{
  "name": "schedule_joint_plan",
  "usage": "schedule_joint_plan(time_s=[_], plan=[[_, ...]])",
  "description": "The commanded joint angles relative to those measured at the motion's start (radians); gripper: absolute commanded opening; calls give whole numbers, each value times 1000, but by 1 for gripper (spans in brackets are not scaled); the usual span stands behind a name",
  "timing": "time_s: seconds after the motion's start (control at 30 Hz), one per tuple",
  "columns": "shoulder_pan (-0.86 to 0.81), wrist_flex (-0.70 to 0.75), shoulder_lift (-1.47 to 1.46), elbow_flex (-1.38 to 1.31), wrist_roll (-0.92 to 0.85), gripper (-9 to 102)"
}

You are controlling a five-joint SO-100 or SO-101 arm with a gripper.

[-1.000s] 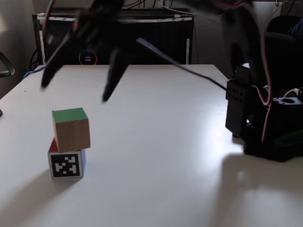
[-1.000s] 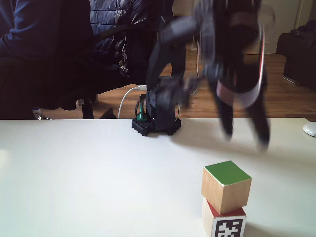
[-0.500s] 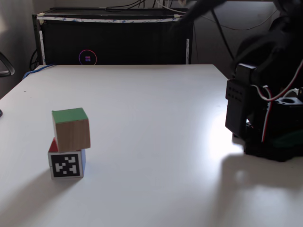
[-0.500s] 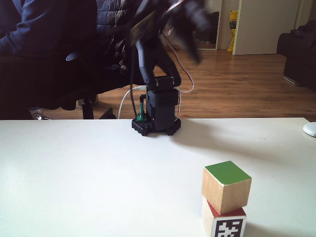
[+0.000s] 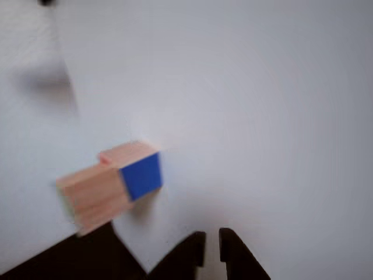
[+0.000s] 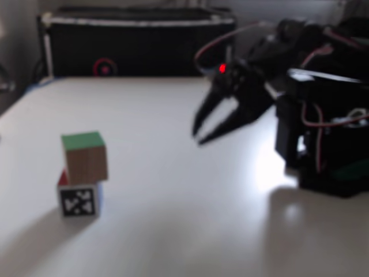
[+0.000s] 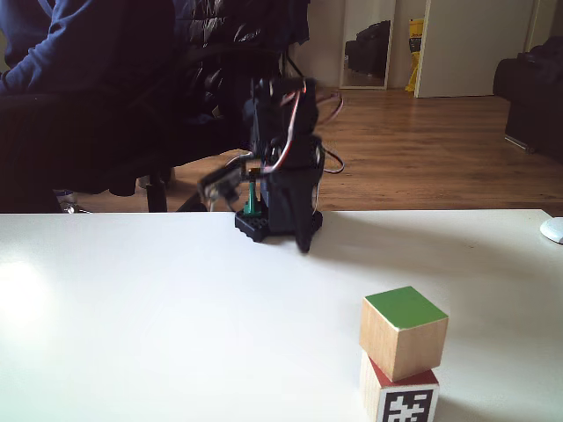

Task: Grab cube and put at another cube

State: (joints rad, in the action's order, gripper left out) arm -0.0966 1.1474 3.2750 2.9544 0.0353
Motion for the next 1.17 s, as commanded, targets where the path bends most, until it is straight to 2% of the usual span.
schedule_joint_plan(time_s=[0.0,0.43,1.13], plan=[[-11,-40,14,57,-26,0],[-32,140,14,15,-97,0],[-41,143,14,14,-118,0]])
